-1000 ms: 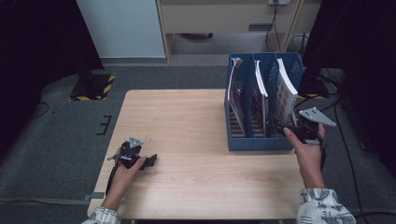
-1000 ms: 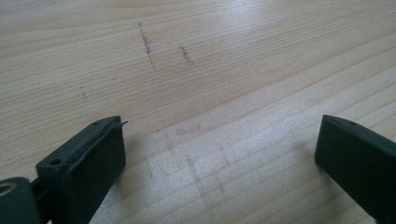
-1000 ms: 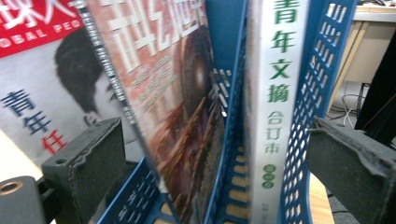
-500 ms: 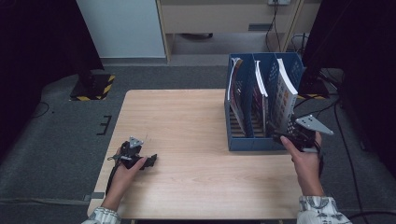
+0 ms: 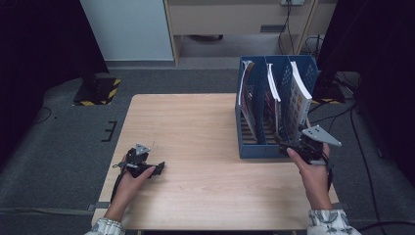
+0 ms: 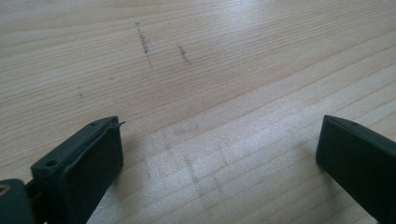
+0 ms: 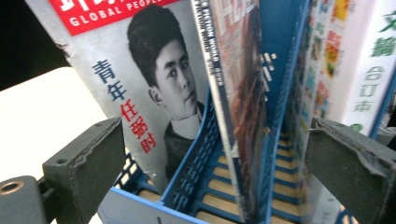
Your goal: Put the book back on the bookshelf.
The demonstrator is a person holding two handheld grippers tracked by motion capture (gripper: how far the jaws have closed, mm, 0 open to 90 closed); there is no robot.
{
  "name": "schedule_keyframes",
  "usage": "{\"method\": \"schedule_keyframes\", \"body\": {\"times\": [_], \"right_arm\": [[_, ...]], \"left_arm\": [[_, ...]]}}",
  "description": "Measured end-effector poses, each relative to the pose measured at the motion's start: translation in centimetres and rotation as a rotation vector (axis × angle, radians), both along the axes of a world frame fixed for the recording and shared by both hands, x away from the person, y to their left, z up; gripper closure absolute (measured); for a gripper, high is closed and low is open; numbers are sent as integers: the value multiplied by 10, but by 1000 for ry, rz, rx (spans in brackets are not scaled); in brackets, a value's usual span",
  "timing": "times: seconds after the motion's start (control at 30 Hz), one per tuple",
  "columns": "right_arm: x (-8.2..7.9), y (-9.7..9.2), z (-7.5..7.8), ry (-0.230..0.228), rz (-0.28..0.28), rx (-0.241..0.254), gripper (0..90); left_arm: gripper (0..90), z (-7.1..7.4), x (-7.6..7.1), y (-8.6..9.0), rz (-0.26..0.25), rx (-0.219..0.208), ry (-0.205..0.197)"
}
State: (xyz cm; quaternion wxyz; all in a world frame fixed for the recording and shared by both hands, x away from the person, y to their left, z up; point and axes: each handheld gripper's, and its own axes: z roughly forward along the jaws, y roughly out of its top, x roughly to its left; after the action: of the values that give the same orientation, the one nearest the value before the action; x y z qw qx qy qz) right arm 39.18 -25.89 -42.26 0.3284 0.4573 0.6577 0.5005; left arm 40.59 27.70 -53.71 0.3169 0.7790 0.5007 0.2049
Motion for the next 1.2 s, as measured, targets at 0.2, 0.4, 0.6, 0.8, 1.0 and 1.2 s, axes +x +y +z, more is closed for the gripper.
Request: {"method": "schedule_keyframes", "body": {"times": [0.2, 0.4, 0.6, 0.8, 1.0, 1.2], "right_arm": [[-2, 10, 0, 4, 28, 3, 58], [-4, 22, -1, 10, 60, -6, 57], [-4, 35, -3, 12, 88, -28, 56], [-5, 47, -5, 19, 118, -43, 55], [-5, 58, -9, 32, 141, -54, 55], [-4, 67, -12, 40, 162, -61, 55]], "left_arm": [[3, 0, 0, 0, 0, 0, 0], [3, 0, 0, 0, 0, 1, 0], [3, 0, 0, 0, 0, 1, 0], [3, 0, 0, 0, 0, 1, 0], [3, 0, 0, 0, 0, 1, 0], [2, 0, 0, 0, 0, 1, 0]]}}
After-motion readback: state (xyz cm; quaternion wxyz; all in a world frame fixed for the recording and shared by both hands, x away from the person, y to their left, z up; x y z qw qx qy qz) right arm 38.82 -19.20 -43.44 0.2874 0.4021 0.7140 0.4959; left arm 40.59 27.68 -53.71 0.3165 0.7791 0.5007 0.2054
